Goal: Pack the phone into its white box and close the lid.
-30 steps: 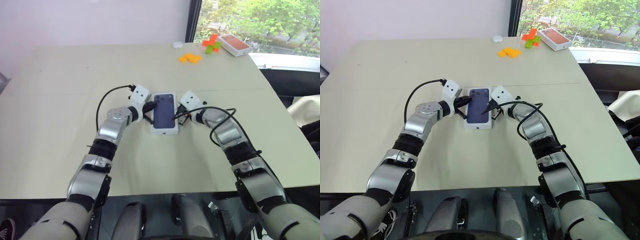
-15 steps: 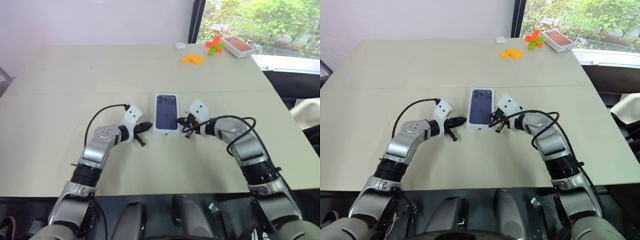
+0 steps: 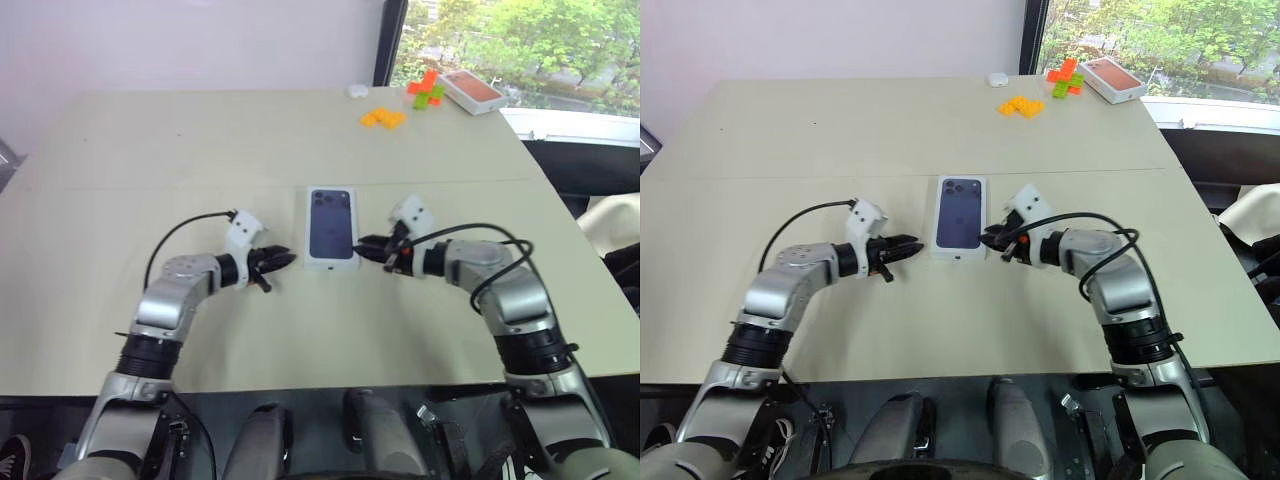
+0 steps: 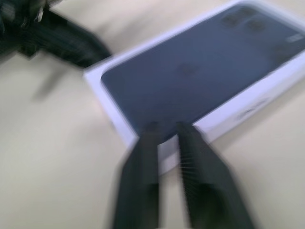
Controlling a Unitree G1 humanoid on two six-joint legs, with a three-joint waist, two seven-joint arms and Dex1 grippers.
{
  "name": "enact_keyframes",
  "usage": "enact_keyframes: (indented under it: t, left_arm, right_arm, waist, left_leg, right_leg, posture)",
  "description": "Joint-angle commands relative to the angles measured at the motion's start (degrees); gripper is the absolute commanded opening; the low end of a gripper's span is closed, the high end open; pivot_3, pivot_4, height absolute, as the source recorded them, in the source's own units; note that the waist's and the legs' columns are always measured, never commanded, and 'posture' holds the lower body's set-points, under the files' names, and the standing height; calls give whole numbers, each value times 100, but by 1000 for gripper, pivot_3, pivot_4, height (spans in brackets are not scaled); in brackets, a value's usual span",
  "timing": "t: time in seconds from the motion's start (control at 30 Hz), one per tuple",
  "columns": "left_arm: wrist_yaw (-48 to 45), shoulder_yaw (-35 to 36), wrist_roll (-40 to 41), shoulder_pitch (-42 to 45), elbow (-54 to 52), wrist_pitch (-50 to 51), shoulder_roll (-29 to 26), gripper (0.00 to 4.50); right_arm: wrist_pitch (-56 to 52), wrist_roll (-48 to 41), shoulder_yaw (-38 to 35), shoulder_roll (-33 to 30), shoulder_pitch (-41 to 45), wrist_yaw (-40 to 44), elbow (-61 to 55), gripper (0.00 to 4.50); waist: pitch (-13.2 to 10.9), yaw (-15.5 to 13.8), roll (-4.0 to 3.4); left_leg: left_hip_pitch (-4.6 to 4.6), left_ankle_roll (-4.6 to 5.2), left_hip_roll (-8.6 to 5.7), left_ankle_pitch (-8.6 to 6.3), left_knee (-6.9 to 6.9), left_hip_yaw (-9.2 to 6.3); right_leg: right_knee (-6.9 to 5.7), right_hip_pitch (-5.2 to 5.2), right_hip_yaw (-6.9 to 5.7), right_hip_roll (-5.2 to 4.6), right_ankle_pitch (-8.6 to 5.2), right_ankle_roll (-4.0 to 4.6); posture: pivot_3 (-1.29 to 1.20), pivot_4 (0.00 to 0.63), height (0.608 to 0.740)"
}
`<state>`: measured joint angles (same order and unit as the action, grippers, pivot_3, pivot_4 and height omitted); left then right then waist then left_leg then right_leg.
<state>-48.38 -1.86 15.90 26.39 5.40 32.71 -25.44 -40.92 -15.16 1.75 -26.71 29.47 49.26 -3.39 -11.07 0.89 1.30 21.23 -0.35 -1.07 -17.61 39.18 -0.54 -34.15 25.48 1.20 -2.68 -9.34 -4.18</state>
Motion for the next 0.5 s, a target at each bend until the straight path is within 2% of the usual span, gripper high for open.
enact_keyframes:
  t: [0.03,0.13,0.17,0.3,0.5]
  left_arm:
    - [-212,497,325,-86,-189,-371,-256,2825]
    - [-577,792,512,-224,-150,-573,-647,4323]
    - [-650,864,525,-260,-93,-662,-768,4469]
    - [-912,1072,493,-378,258,-975,-1222,4469]
    - [-1034,1367,606,-523,559,-1229,-1526,4469]
  right_arm:
    - [354,-303,-369,-239,26,164,-280,2829]
    - [515,-473,-554,-546,-109,378,-278,4342]
    - [557,-535,-597,-646,-153,459,-280,4476]
    - [679,-642,-741,-981,-232,634,-158,4476]
    - [1140,-634,-783,-1337,-277,878,95,4476]
  waist:
    - [0,-5,0]
    - [-1,-4,0]
    - [-1,-4,0]
    - [-1,-5,-1]
    - [-1,-4,0]
  left_leg:
    - [1,0,0,0,0,0]
    - [3,1,-1,0,0,1]
    - [4,1,-1,-1,0,2]
    - [3,1,-1,-1,0,4]
    - [5,1,0,-1,0,7]
  right_leg:
    - [2,0,0,0,0,0]
    - [4,1,0,-1,0,0]
    - [4,1,0,-1,-1,0]
    - [5,0,0,-2,-1,0]
    - [9,1,0,-1,-5,-5]
  posture:
    - [0,150,740]
    - [0,150,740]
    - [0,150,740]
    - [0,150,740]
    - [0,150,740]
